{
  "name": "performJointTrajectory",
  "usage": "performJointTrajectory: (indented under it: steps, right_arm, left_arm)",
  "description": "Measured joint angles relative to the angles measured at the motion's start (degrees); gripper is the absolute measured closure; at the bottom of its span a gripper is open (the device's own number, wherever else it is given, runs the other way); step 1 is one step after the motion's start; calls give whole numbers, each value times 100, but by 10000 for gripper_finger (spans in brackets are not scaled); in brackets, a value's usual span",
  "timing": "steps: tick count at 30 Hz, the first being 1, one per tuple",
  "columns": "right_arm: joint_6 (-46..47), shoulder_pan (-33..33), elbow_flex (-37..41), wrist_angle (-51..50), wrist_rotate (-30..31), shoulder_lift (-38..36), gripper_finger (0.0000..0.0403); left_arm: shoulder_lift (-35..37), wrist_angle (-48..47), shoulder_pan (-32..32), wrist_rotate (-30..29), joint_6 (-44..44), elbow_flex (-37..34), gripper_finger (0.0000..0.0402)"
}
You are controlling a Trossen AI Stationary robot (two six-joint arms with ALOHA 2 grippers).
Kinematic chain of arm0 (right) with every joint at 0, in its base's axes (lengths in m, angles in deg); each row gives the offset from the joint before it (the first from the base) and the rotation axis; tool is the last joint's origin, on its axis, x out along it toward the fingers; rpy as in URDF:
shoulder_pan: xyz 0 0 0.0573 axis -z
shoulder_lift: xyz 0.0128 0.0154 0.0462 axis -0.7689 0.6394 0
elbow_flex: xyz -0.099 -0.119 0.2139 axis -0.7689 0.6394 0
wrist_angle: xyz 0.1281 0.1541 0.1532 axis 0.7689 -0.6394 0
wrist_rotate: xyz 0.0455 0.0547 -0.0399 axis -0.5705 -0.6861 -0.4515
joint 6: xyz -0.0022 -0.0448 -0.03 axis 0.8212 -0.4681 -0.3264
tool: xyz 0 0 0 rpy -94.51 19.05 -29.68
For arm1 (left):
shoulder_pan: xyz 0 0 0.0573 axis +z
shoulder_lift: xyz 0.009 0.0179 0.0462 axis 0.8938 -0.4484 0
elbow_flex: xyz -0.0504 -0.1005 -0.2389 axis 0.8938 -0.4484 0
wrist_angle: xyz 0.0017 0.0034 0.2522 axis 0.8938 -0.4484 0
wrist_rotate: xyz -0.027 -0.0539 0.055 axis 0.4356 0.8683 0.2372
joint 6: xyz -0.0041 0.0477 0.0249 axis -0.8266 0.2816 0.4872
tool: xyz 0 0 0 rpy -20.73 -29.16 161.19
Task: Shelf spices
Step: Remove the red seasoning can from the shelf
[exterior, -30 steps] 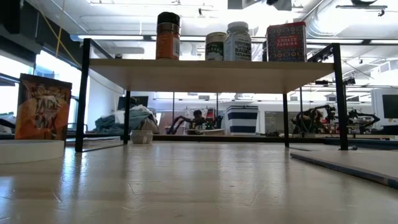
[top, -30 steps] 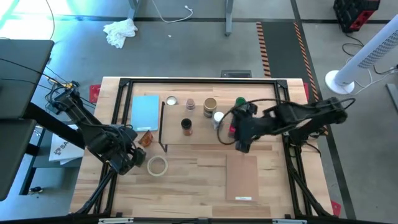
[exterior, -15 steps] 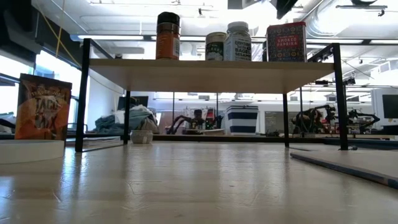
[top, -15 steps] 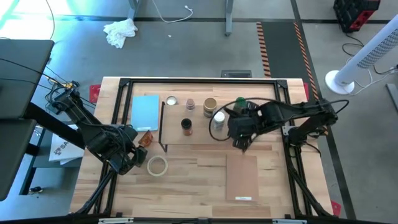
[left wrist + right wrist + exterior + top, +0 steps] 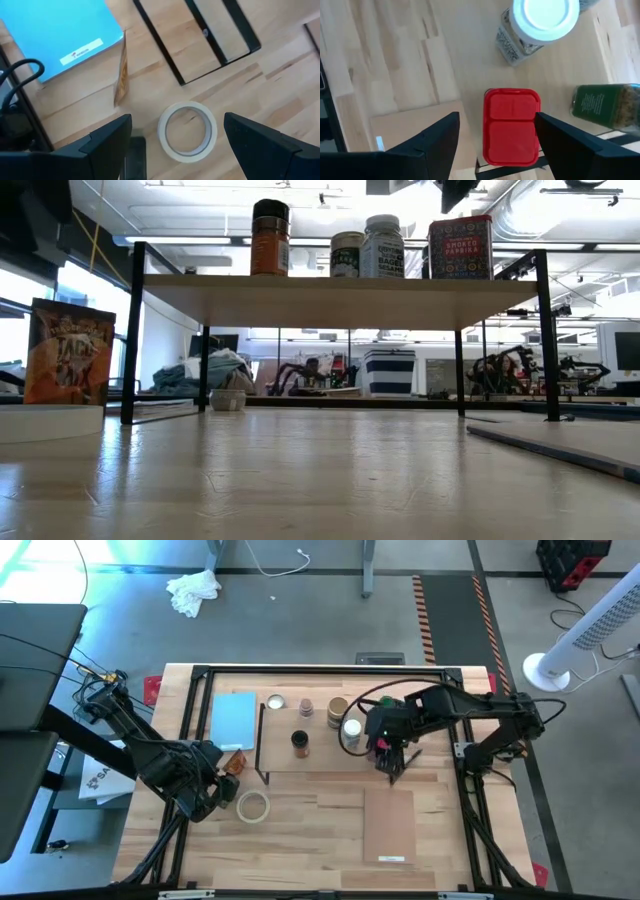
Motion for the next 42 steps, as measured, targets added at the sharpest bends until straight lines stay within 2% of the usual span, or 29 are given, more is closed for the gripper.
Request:
performJointTrajectory:
  steps: [14, 22, 32, 34, 37, 39, 42]
  right_arm:
    - [-261, 451, 7, -216, -289, 0, 146]
    - [-366, 797, 7, 8, -557, 2, 146]
    - [-675, 819, 11, -148, -667, -52, 146]
    - [-707, 818, 189, -140, -620, -297, 146]
    - [-320, 891, 976, -19, -751, -1082, 146]
    - [128, 913, 1386, 489, -942, -1566, 146]
    - [532, 888, 1593, 1287, -951, -1942, 146]
  left_arm:
    - [0, 123, 0, -361, 255, 2, 88]
    - [0, 125, 0, -474, 445, 0, 88]
    - [0, 137, 0, -483, 415, 0, 88]
    - [0, 136, 0, -487, 408, 0, 88]
    - [0, 132, 0, -491, 394, 1, 88]
    - [0, 132, 0, -467, 370, 0, 88]
    - [0, 132, 0, -457, 197, 0, 88]
